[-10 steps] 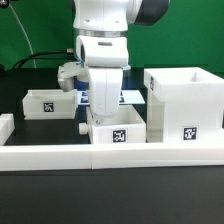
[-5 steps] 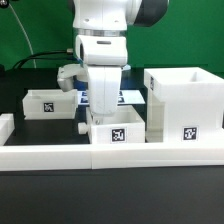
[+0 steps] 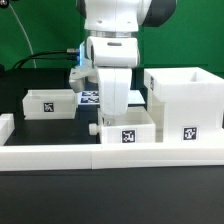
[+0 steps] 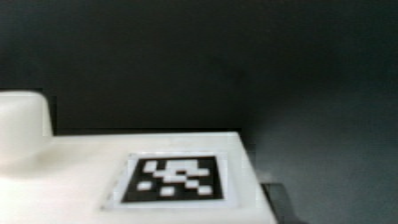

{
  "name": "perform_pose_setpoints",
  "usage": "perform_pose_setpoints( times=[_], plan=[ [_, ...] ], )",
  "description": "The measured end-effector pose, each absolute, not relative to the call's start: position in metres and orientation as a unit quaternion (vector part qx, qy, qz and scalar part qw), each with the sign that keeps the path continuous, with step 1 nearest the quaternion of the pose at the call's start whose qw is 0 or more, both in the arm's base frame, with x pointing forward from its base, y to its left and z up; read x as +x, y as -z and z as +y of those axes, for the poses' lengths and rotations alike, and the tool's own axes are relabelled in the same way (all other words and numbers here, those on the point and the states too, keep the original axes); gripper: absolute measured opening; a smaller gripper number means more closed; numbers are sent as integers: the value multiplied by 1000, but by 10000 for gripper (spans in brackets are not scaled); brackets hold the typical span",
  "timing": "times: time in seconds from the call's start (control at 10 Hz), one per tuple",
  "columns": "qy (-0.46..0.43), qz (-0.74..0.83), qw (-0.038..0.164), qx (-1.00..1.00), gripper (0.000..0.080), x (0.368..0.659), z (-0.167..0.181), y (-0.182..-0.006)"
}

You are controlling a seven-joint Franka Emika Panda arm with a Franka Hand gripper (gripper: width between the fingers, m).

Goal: Assemble drawer

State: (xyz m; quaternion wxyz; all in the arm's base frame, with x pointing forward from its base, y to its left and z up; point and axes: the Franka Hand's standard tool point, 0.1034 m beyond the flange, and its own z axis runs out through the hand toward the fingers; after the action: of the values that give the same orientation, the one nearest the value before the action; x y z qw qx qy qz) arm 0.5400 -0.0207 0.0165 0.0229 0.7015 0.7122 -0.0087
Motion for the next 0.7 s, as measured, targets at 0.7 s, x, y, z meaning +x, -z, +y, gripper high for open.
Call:
perform_pose_setpoints(
  times=[0.7],
  plan=[
    [9, 705, 19, 709, 42, 537, -19, -12]
  ],
)
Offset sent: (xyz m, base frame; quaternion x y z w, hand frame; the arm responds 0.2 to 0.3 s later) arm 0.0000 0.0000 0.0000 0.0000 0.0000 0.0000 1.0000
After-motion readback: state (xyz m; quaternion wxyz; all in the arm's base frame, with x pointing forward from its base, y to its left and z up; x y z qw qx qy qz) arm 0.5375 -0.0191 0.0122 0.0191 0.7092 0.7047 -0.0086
